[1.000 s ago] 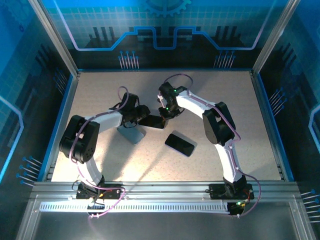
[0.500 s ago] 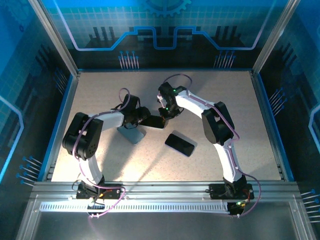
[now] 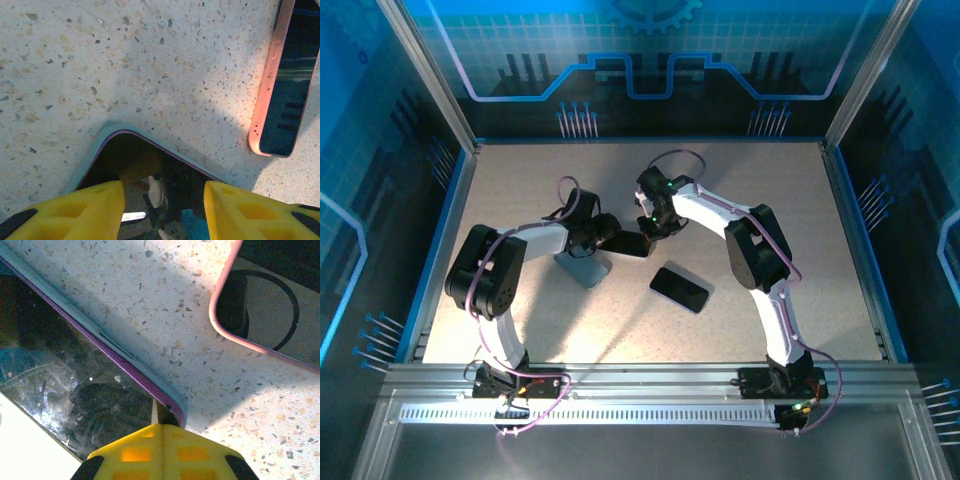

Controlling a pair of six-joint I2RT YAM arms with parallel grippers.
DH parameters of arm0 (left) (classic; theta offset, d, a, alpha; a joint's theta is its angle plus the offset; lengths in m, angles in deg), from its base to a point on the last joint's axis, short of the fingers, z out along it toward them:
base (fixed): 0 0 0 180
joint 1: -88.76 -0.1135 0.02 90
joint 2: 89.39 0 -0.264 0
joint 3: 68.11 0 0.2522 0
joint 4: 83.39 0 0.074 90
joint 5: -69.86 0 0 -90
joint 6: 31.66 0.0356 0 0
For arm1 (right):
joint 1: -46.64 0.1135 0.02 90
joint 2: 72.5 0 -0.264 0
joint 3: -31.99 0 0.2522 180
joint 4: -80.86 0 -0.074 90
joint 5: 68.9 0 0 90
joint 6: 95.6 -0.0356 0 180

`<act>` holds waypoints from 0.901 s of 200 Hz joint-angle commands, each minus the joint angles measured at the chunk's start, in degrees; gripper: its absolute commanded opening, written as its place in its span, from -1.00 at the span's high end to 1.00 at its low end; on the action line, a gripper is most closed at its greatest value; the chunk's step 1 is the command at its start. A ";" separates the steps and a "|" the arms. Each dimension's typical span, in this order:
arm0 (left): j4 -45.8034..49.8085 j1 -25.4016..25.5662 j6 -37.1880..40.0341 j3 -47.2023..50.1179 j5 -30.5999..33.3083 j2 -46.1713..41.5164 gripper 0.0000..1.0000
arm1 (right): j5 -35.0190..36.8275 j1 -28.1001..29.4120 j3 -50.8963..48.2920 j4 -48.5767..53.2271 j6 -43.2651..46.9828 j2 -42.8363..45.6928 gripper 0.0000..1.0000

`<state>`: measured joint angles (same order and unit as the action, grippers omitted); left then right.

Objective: Put the phone into the phone case

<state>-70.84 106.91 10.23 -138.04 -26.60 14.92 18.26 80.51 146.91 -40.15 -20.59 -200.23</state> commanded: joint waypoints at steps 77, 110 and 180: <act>-0.76 0.46 -0.84 0.50 -3.59 4.37 0.05 | -1.47 4.35 -12.36 4.46 -2.86 -9.98 1.00; -1.19 0.48 -1.23 0.26 -4.15 5.45 0.05 | -1.22 4.39 -13.00 4.16 -3.45 -11.55 1.00; 0.22 0.39 -0.67 -1.31 -3.50 6.77 0.05 | -5.30 6.29 -15.65 2.25 -4.44 -12.15 1.00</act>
<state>-71.74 106.25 10.27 -139.13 -27.65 16.43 18.94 81.23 141.08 -45.57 -23.89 -198.98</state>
